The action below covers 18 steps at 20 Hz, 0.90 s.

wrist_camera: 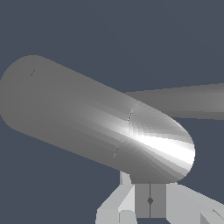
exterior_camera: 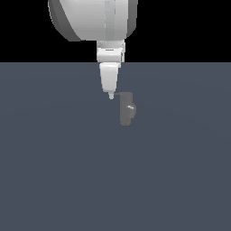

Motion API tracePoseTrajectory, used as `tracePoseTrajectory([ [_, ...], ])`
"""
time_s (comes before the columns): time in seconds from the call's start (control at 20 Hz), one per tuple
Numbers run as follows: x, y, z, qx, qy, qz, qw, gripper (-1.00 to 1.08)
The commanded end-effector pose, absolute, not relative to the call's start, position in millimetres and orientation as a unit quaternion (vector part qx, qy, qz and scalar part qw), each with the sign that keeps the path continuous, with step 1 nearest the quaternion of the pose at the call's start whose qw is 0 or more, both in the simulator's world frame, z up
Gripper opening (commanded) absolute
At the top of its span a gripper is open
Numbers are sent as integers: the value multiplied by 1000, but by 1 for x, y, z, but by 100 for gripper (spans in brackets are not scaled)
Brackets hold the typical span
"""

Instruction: Turn on the faucet by rotating a designated handle.

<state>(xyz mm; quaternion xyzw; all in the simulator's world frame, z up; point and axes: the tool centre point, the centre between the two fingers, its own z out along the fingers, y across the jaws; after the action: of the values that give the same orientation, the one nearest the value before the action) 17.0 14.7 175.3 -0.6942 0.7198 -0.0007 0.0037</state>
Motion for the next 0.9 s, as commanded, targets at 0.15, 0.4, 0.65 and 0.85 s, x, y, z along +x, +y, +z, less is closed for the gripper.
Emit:
tracePoseTrajectory([
  [0.15,9,-23,174,-689,725,-1,2,-100],
  [0.4,1,-54,174,-687,726,0,1,-100],
  [0.65,4,-39,175,-702,712,1,4,-100],
  [0.85,13,-60,175,-699,715,1,3,-100],
])
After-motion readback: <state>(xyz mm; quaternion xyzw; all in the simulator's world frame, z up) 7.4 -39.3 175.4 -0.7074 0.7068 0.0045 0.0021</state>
